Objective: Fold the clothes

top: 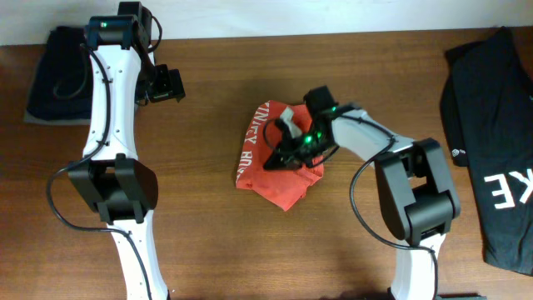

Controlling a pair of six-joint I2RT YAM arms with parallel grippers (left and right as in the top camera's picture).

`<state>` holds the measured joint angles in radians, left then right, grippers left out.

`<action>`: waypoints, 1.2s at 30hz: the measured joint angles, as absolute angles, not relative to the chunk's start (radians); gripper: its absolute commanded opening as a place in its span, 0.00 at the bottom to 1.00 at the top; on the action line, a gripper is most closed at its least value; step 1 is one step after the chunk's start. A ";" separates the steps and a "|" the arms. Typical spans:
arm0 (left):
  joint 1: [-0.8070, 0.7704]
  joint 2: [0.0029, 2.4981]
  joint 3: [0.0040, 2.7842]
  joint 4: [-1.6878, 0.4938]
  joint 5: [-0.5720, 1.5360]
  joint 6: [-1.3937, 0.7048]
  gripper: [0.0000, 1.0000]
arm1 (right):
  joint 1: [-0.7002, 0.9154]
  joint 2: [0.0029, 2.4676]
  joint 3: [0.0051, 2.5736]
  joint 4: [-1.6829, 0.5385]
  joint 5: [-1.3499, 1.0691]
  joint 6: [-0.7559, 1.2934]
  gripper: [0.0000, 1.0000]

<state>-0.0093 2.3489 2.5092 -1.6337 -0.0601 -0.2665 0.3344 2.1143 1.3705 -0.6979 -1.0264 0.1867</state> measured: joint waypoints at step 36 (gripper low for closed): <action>-0.016 2.349 2.508 -1.626 -0.060 -0.266 0.99 | 0.268 2.156 1.449 -0.177 -0.857 0.453 0.13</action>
